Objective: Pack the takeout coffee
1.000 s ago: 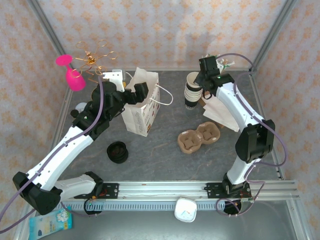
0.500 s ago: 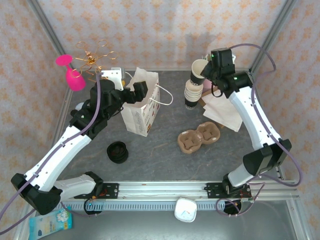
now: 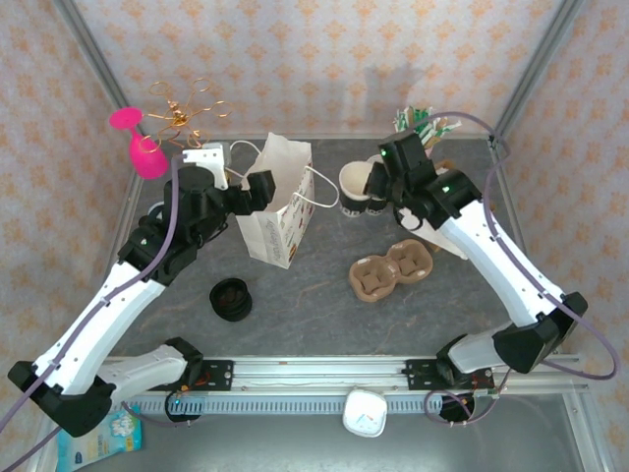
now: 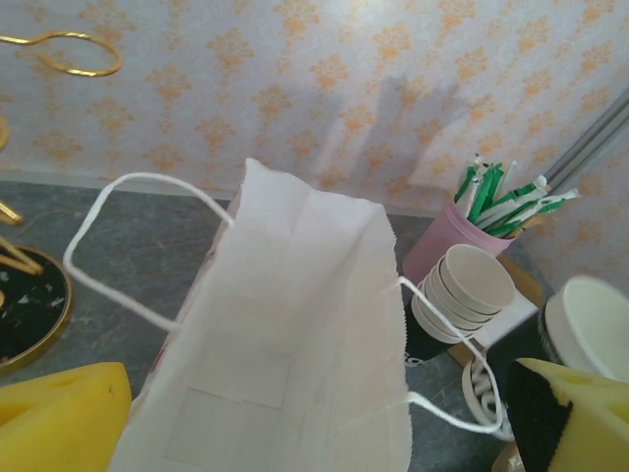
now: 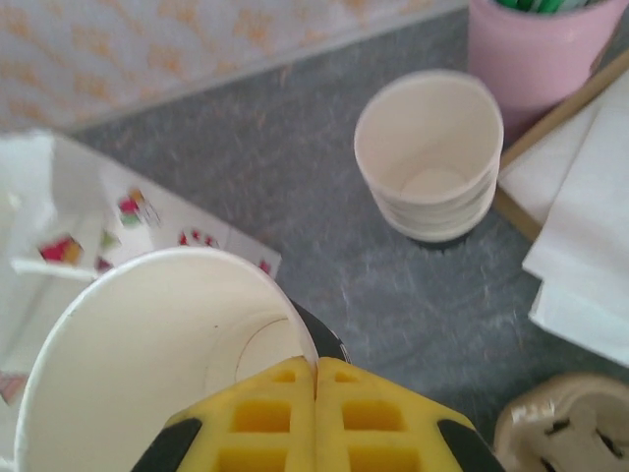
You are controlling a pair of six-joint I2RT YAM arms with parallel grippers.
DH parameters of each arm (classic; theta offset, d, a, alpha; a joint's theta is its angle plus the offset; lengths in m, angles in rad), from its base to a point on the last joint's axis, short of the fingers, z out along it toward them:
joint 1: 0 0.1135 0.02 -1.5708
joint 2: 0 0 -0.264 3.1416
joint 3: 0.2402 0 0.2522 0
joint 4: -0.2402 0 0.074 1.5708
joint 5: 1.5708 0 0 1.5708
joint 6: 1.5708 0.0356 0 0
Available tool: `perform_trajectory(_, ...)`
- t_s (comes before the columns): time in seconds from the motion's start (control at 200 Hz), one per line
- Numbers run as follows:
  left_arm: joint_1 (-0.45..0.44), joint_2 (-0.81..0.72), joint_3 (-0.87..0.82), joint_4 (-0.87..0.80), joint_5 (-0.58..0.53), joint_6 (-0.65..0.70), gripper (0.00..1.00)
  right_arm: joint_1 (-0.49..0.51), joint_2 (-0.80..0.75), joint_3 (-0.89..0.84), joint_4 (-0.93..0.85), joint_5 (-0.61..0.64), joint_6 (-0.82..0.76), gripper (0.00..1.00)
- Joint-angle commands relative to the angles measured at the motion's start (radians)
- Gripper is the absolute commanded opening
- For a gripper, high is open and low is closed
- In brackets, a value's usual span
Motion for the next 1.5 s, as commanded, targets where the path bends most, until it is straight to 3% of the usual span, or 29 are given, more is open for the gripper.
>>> perform_trajectory(0.0,-0.009,-0.032,-0.026,-0.054,-0.047,-0.036,0.99,0.031,-0.061,-0.081,-0.021,-0.007,0.029,0.00)
perform_trajectory(0.32,-0.008,-0.082,-0.106,-0.069,-0.069,-0.101,0.99,0.177,-0.143,-0.336,0.173,-0.082,0.069,0.00)
perform_trajectory(0.701,-0.007,-0.139,-0.183,-0.100,-0.123,-0.157,0.99,0.331,-0.043,-0.514,0.414,-0.057,0.077,0.00)
perform_trajectory(1.221,-0.007,-0.151,-0.224,-0.122,-0.143,-0.178,0.99,0.351,0.051,-0.606,0.492,-0.077,0.092,0.00)
perform_trajectory(1.496,-0.007,-0.155,-0.178,-0.211,-0.149,-0.183,0.99,0.358,0.047,-0.571,0.451,-0.047,0.091,0.21)
